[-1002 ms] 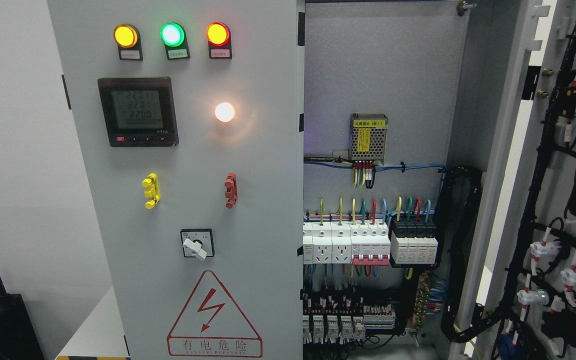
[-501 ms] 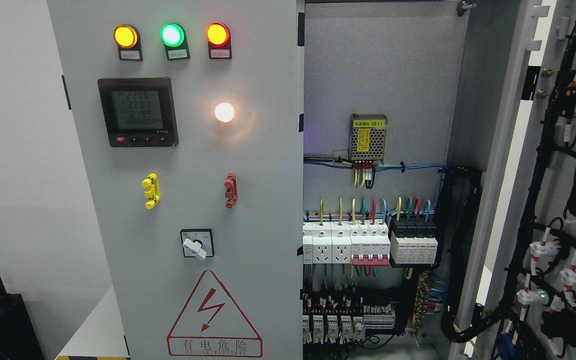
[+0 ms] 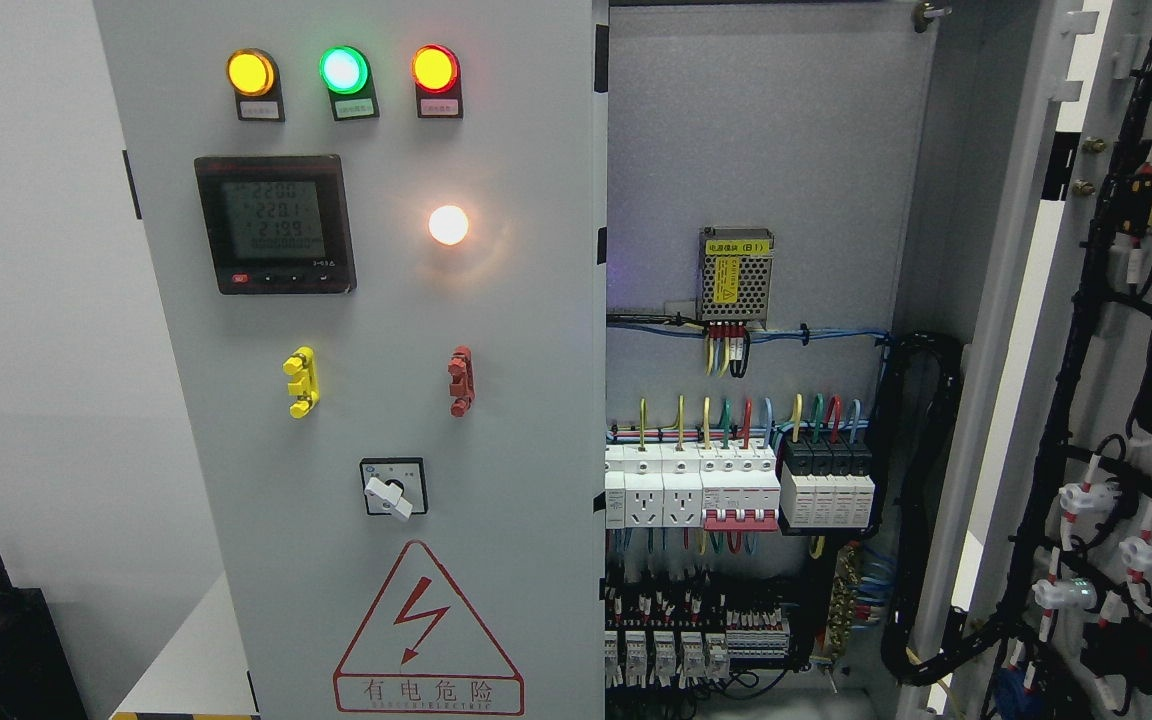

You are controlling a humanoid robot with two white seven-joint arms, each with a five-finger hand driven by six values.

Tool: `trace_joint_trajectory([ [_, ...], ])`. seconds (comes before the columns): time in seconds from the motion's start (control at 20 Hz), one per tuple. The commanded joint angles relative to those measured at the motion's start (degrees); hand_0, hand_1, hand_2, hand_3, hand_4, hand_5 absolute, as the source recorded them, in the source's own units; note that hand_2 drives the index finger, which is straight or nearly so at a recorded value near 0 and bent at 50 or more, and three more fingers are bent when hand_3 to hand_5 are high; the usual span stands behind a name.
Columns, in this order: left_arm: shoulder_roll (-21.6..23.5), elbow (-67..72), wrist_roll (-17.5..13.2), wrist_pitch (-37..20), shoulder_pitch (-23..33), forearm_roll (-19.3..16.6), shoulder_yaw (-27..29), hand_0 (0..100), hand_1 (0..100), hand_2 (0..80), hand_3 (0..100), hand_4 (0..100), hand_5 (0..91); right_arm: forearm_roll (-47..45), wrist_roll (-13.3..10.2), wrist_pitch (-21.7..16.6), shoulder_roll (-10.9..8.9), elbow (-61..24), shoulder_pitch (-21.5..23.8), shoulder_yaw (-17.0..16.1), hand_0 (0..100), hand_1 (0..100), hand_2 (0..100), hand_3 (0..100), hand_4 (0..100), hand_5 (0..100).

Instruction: Open door with both hands

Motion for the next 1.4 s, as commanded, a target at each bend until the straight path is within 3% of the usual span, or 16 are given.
trace_joint_trajectory([
  [0.0,-12.79,8.19,0.85,1.54,-2.26,-4.22,13.17,0,0,0.0,0,3,0.0,0.0,-0.01,-0.03,0.0,0.0,0.0,0.0,0,0,0,0,0,0],
  [0.05,-12.88,8.19,0.85,1.54,-2.26,-6.05,15.53,0,0,0.0,0,3,0.0,0.0,-0.01,-0.03,0.0,0.0,0.0,0.0,0,0,0,0,0,0],
  [0.25,-12.88,8.98,0.85,1.54,-2.26,-19.23,27.83,0,0,0.0,0,3,0.0,0.0,-0.01,-0.03,0.0,0.0,0.0,0.0,0,0,0,0,0,0],
  [0.65,-13.23,10.21,4.36,1.71,-2.26,-27.24,42.52,0,0,0.0,0,3,0.0,0.0,-0.01,-0.03,0.0,0.0,0.0,0.0,0,0,0,0,0,0],
  [0.9,-13.23,11.8,4.37,1.71,-2.26,-27.96,47.28,0,0,0.0,0,3,0.0,-0.18,-0.01,-0.03,0.0,-0.17,0.0,0.0,0,0,0,0,0,0],
  [1.35,-13.32,11.71,3.93,1.45,-2.26,-27.69,46.58,0,0,0.0,0,3,0.0,-0.09,-0.1,-0.03,-0.7,-6.84,0.7,-0.17,0,0,0,0,0,0],
])
